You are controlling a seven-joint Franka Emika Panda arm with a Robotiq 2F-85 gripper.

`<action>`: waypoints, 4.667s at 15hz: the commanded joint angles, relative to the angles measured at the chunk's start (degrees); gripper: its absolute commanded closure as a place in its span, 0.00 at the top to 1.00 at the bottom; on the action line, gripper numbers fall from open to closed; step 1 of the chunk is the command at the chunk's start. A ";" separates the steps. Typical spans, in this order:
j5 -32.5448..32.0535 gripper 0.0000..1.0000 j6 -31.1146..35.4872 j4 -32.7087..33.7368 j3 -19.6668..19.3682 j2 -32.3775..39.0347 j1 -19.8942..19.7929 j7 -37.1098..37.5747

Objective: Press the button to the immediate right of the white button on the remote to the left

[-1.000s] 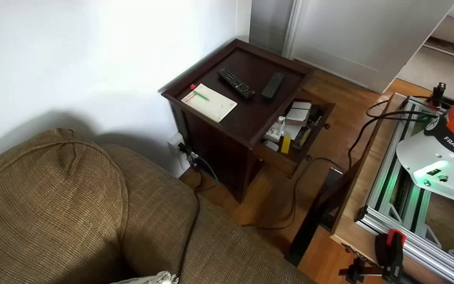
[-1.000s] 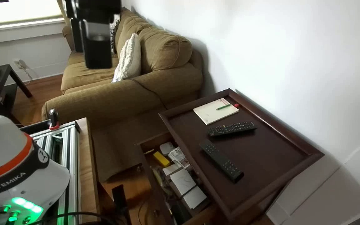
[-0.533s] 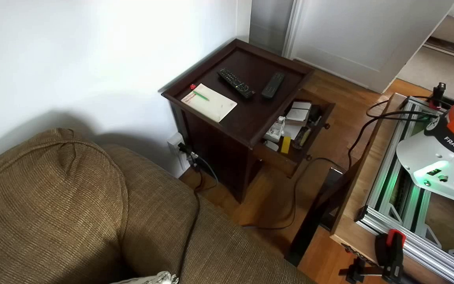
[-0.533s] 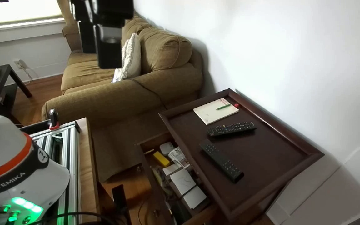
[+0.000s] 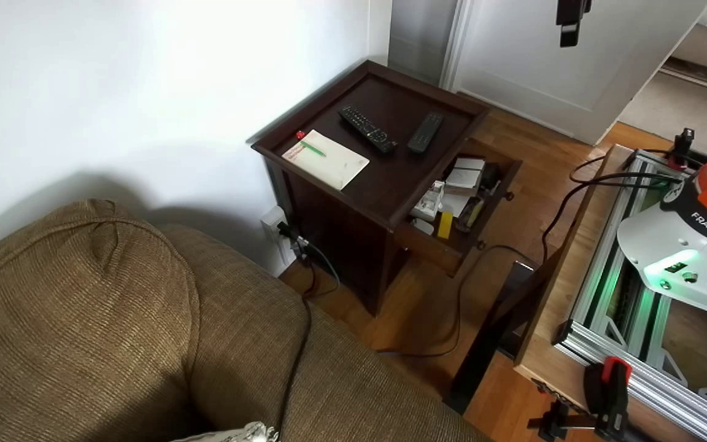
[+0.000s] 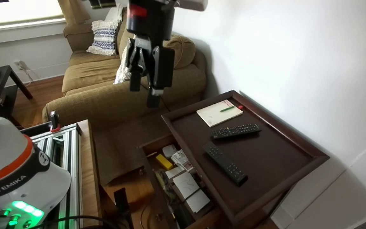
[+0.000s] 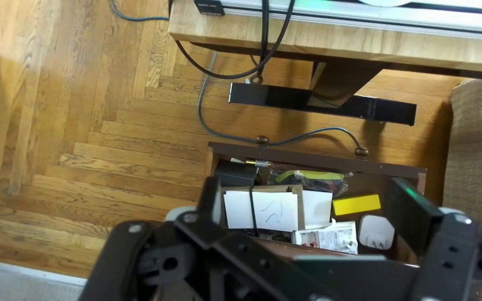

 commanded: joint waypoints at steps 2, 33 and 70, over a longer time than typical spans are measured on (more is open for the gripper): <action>5.76 1.00 6.85 4.31 0.40 12.89 0.20 3.19; 20.23 0.49 22.32 39.29 2.98 54.06 -0.51 13.52; 28.56 0.00 21.71 56.15 3.71 74.52 -3.01 19.49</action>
